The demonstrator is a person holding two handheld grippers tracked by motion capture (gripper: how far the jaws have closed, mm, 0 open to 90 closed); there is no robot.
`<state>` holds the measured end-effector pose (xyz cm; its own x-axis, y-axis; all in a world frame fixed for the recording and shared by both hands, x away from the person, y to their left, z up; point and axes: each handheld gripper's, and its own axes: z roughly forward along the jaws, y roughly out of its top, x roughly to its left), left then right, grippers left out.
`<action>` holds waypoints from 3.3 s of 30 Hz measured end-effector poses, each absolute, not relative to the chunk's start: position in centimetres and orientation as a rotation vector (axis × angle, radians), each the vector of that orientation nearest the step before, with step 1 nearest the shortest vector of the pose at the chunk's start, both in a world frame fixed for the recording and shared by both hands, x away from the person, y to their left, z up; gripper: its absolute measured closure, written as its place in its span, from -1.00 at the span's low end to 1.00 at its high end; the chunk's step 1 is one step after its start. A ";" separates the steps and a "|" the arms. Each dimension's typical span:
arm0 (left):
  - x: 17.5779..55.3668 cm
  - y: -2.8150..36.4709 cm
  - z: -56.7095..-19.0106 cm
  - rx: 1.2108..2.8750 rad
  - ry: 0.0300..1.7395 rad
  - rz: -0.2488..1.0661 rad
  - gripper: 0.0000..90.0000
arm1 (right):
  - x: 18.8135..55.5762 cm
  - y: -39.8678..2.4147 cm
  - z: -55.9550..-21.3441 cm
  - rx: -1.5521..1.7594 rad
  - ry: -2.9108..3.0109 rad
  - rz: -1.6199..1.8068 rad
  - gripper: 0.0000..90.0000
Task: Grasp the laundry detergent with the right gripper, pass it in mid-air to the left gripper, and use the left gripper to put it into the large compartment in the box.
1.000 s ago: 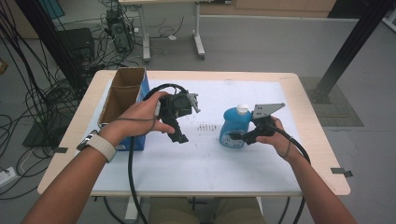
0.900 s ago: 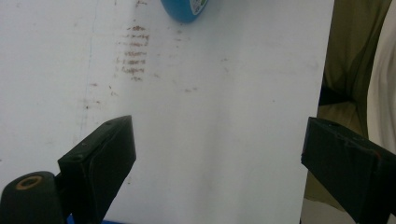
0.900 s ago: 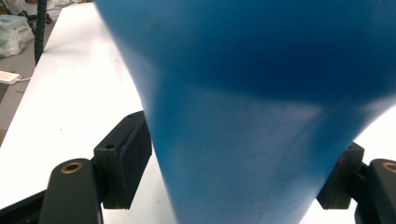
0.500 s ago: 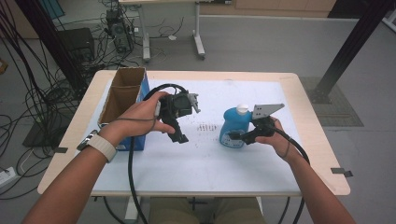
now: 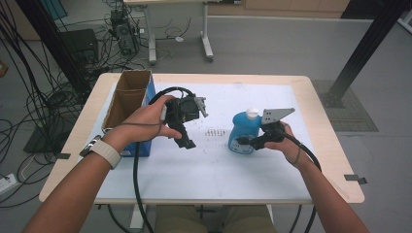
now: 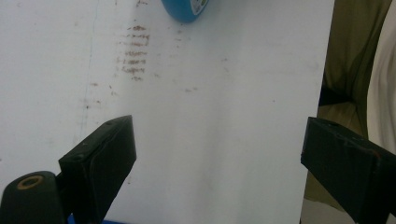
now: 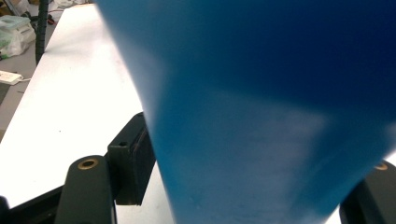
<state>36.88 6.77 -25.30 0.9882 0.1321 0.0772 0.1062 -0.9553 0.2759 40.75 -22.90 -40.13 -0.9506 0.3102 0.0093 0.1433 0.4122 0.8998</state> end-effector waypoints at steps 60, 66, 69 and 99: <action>36.9 6.8 -25.3 2.856 0.175 0.143 -0.76 | 40.9 -23.1 -40.3 0.405 2.488 1.590 -0.03; 36.9 6.9 -25.3 2.856 0.180 0.143 -0.76 | 40.9 -23.1 -40.3 0.411 2.490 1.590 -0.03; 36.9 6.8 -25.3 2.857 0.178 0.142 -0.76 | 40.9 -23.1 -40.3 0.409 2.490 1.589 -0.04; 37.0 6.7 -25.4 2.862 0.179 0.139 -0.76 | 40.9 -23.0 -40.2 0.407 2.501 1.578 -0.04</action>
<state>37.05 6.72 -25.38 0.9878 0.1349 0.0782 0.1090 -0.9559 0.2728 40.91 -23.03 -40.21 -0.9508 0.3094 0.0128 0.1448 0.4076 0.9016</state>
